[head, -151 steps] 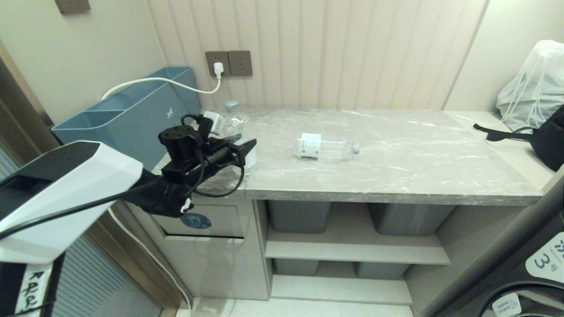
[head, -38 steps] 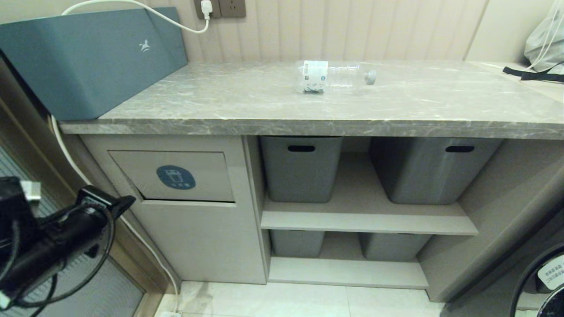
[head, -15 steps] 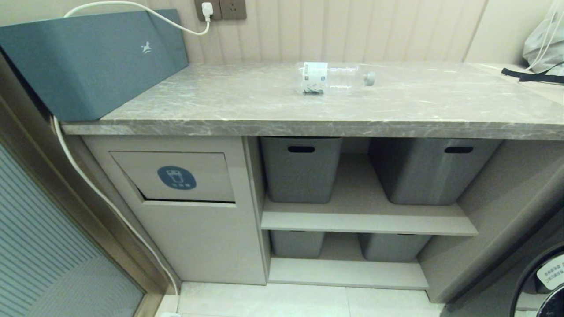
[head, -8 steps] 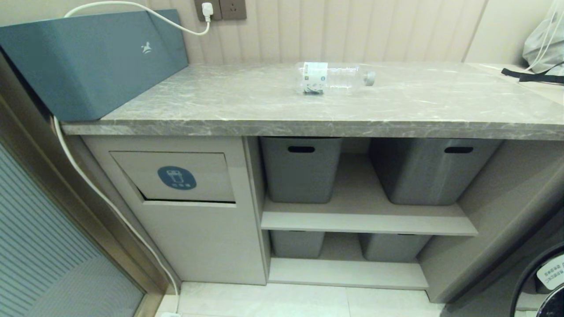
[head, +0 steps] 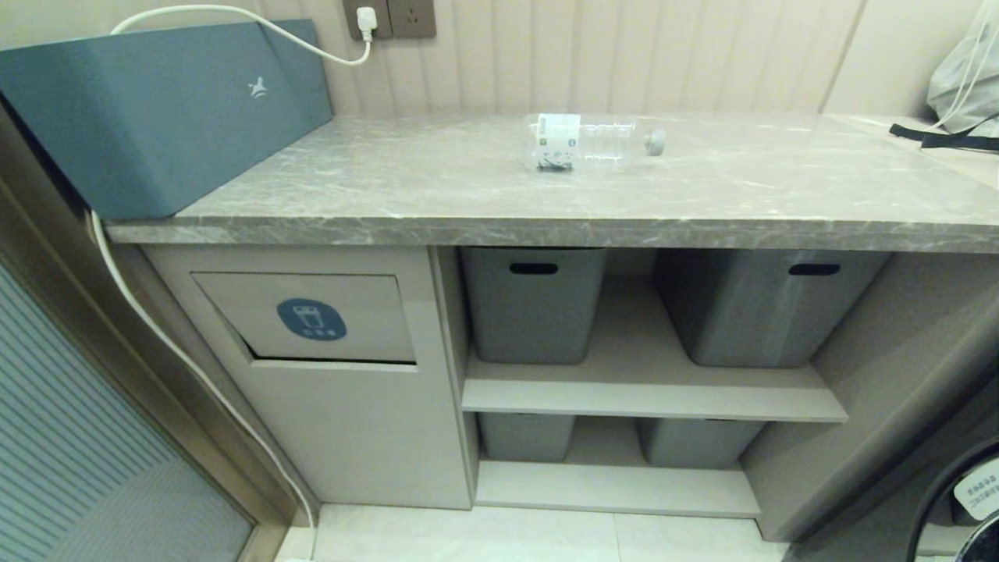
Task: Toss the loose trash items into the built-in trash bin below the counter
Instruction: Pick up the garbage
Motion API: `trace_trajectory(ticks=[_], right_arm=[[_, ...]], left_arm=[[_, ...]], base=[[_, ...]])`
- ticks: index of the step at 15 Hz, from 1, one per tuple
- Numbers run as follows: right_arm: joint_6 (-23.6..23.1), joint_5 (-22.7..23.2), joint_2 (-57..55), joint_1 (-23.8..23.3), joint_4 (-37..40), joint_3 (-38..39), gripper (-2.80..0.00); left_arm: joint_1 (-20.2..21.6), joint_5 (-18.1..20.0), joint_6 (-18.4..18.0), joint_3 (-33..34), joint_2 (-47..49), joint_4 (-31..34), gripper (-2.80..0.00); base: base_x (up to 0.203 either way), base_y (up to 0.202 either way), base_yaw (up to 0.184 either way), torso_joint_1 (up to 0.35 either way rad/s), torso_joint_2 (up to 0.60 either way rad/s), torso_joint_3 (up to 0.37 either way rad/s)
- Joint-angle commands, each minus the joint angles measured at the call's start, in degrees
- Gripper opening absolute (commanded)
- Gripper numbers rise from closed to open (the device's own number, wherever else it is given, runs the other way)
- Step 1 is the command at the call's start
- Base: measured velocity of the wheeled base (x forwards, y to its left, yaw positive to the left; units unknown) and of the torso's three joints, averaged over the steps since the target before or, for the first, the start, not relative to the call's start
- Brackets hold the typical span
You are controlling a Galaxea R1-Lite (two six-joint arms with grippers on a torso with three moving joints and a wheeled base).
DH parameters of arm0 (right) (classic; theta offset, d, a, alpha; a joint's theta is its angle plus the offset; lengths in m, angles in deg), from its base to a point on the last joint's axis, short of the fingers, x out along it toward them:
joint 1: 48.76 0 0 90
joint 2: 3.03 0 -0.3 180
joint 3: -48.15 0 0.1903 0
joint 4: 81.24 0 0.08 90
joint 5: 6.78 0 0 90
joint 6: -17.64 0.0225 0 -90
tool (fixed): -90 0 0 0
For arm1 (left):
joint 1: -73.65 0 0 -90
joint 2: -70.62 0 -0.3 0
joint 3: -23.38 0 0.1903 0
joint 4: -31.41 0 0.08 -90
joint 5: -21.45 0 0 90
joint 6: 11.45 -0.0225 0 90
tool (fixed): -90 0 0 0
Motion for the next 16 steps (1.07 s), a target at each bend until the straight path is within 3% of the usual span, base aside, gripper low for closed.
trace_trajectory(ticks=[1,10,16], right_arm=[[0.0,0.0,0.0,0.0,0.0,0.0,-2.8],[-0.27,0.0,0.0,-0.02,0.0,0.0,-2.8],[-0.97,0.18,0.0,0.0,0.09,0.0,-2.8]], left_arm=[[0.0,0.0,-0.01,0.09,0.09,0.02,-2.8],[0.0,-0.09,0.31,0.09,0.09,0.02,-2.8],[0.0,-0.09,0.4,0.09,0.09,0.1,-2.8]], base=[[0.173,0.0,0.0,0.007,0.0,0.012],[0.189,0.0,-0.001,0.004,0.0,0.002],[0.0,0.0,0.0,0.033,-0.08,-0.049]])
